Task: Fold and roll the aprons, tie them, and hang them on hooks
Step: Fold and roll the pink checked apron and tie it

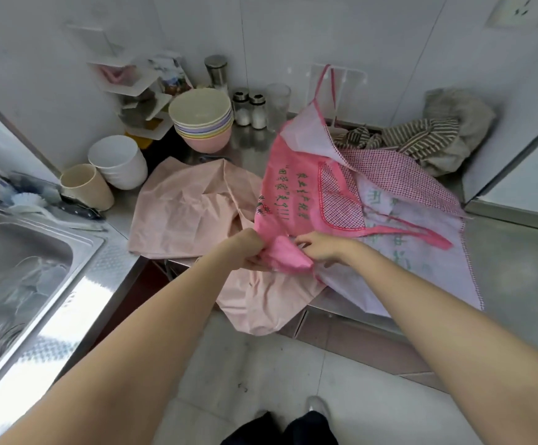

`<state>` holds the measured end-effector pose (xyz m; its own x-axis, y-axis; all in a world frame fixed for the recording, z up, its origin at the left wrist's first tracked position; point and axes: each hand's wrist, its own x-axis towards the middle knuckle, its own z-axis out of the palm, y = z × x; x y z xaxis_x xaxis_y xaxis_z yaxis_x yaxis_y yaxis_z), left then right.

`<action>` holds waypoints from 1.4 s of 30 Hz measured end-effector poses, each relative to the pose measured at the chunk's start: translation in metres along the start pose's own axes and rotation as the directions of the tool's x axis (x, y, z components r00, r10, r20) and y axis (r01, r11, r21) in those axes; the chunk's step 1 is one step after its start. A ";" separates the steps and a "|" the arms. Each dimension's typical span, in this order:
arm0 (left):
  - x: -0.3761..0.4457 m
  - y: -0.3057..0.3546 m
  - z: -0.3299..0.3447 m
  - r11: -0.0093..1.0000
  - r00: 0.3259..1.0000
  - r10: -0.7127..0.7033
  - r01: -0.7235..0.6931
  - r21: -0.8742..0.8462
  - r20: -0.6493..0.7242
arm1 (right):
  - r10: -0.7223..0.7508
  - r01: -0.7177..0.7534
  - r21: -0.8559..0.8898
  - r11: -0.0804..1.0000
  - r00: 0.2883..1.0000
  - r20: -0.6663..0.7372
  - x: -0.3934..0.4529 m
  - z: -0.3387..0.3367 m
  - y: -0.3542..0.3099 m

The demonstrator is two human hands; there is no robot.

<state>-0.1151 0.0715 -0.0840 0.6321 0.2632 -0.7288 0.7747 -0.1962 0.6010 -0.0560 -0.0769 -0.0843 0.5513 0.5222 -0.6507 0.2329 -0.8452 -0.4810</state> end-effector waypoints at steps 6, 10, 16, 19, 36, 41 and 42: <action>0.002 -0.031 -0.021 0.897 0.994 -0.096 0.108 0.428 -0.050 | -0.073 0.072 -0.137 0.988 0.997 0.003 0.006 0.018 -0.010; 0.011 -0.025 -0.015 0.954 1.000 -0.018 0.019 0.299 -0.004 | -0.116 0.099 -0.154 0.983 0.988 -0.102 0.028 0.030 -0.011; 0.020 -0.011 -0.007 0.988 0.994 0.037 -0.021 0.151 -0.103 | -0.130 0.111 -0.235 0.966 0.989 -0.070 0.038 0.034 -0.013; 0.022 0.008 -0.028 0.984 0.974 0.094 -0.123 -0.132 -0.207 | -0.050 0.020 -0.377 0.926 0.996 -0.070 0.032 0.042 -0.002; -0.021 0.022 -0.046 0.837 0.974 0.208 -0.129 -0.532 0.092 | 0.101 -0.322 -0.397 0.859 0.869 -0.485 -0.012 0.003 0.006; -0.052 0.081 -0.041 0.619 0.923 0.379 -0.196 -0.761 0.070 | 0.005 0.052 0.082 0.995 0.818 -0.575 -0.035 -0.042 -0.018; -0.054 0.089 -0.039 0.637 0.907 0.415 -0.229 -0.736 0.077 | -0.033 0.148 0.145 0.978 0.803 -0.595 -0.040 -0.051 -0.024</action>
<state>-0.0811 0.0765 0.0217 0.8955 0.0845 -0.4369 0.3378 0.5101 0.7910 -0.0431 -0.0831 -0.0169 0.9118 0.3796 -0.1568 0.1930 -0.7331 -0.6522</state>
